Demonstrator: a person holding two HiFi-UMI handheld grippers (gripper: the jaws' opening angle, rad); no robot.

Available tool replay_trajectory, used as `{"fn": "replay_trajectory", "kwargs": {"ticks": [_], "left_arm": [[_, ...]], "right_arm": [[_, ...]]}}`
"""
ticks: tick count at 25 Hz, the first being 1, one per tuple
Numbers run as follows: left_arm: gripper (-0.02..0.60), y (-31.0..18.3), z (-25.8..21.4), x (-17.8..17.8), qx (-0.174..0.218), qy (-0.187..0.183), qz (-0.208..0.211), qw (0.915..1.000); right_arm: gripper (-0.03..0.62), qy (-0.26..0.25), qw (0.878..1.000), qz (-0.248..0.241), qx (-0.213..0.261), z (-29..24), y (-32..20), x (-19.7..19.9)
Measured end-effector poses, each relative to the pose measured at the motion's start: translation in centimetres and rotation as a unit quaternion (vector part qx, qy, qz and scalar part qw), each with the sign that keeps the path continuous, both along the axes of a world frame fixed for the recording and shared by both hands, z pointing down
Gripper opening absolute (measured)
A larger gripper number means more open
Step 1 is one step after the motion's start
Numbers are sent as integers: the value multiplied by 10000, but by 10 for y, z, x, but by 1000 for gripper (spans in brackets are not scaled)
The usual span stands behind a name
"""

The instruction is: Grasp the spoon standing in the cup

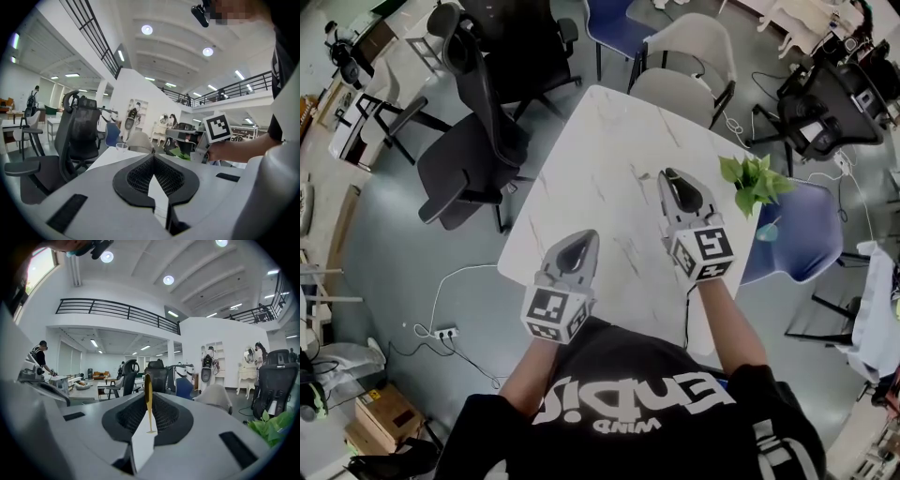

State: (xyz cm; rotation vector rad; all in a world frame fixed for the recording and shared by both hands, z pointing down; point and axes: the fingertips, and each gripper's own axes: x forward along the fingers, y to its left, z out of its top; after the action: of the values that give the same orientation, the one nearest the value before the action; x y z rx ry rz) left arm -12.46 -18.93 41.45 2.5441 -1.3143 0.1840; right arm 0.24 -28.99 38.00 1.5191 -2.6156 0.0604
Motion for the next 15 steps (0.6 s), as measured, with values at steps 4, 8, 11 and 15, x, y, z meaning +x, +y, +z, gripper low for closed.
{"fn": "replay_trajectory", "kwargs": {"ticks": [4,8,11,15], "left_arm": [[14,6,-7,10,74,0,82,9999],[14,11,-8,16,84,1,136,9999],[14,13,-8,20,70,-22,191,9998],[14,16,-7,29,64,-41,284,9996]], "right_arm": [[38,-3,10000,-49,-8,1,33,3],[38,-41,10000,9,-80,7,60,10],[38,-197,9995,150,-171,10,79,20],[38,-327,9982,429,-244,11,102,38]]}}
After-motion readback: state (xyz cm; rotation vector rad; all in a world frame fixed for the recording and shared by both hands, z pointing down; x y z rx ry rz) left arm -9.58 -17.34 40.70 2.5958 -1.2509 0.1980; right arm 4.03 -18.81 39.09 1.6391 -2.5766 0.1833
